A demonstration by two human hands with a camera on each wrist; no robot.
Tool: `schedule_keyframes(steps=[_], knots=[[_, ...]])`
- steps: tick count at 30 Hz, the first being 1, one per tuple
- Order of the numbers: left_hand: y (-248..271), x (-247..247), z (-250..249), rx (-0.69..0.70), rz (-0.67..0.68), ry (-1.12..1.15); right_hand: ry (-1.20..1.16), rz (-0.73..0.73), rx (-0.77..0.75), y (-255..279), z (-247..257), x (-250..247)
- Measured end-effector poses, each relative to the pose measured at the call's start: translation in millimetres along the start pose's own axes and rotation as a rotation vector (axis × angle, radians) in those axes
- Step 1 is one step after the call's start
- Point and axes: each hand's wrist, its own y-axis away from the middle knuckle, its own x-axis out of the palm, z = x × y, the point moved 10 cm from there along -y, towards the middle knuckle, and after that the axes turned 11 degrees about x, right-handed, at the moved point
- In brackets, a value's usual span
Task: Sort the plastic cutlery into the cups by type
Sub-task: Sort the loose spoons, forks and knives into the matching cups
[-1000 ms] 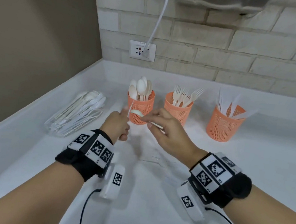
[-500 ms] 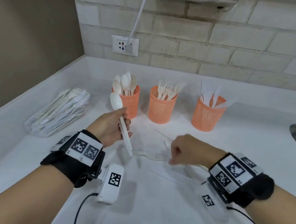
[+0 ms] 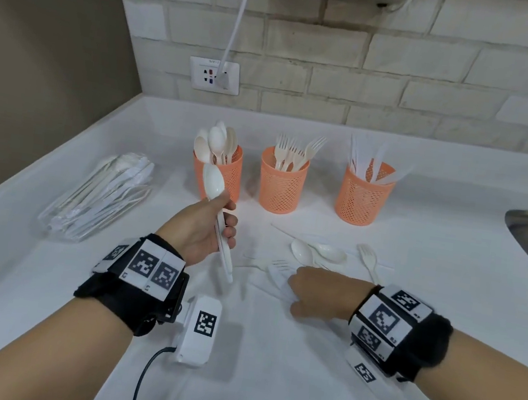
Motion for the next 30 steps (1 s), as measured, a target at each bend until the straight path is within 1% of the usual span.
schedule_keyframes(steps=[2,3,4,5,6,8,9,10,11,12,14,16,17,18,19,21,22,23,25,27,28,30], knots=[[2,-2,3,-0.011,-0.022,-0.02,-0.019,-0.002,-0.028,0,5,-7],[4,-2,3,-0.011,-0.031,-0.035,-0.075,-0.024,-0.049,1,7,-15],[5,-1,4,-0.009,-0.028,-0.056,-0.187,-0.062,-0.068,2,9,-28],[7,2,4,-0.001,-0.002,-0.087,-0.351,-0.102,-0.08,3,10,-44],[9,8,4,0.01,0.051,-0.13,-0.547,-0.14,-0.103,5,10,-60],[19,28,7,0.034,0.239,-0.241,-0.927,-0.179,-0.176,9,13,-87],[26,41,9,0.044,0.349,-0.282,-1.055,-0.168,-0.217,11,18,-95],[31,50,11,0.05,0.431,-0.307,-1.13,-0.149,-0.253,12,25,-100],[33,53,12,0.053,0.456,-0.323,-1.153,-0.133,-0.285,12,33,-103],[32,51,11,0.056,0.437,-0.334,-1.145,-0.126,-0.302,11,39,-104],[25,39,7,0.058,0.354,-0.345,-1.133,-0.168,-0.302,9,46,-107],[20,23,3,0.052,0.273,-0.334,-1.221,-0.223,-0.216,2,38,-104],[18,13,2,0.049,0.233,-0.33,-1.244,-0.223,-0.16,-3,34,-97],[17,4,0,0.047,0.196,-0.328,-1.208,-0.195,-0.109,-9,35,-87],[17,-4,-1,0.044,0.165,-0.318,-1.103,-0.14,-0.053,-15,38,-73],[19,-14,-5,0.04,0.123,-0.275,-0.811,0.0,0.045,-23,50,-43],[20,-16,-7,0.041,0.107,-0.258,-0.704,0.042,0.082,-25,55,-33],[21,-19,-9,0.047,0.094,-0.257,-0.651,0.053,0.114,-26,58,-27],[22,-22,-13,0.068,0.079,-0.291,-0.634,0.023,0.157,-26,61,-24],[24,-25,-20,0.097,0.068,-0.33,-0.609,-0.026,0.17,-20,64,-25],[24,-27,-23,0.109,0.064,-0.339,-0.56,-0.052,0.159,-18,66,-26],[25,-31,-30,0.126,0.061,-0.342,-0.39,-0.106,0.156,-11,67,-28]])
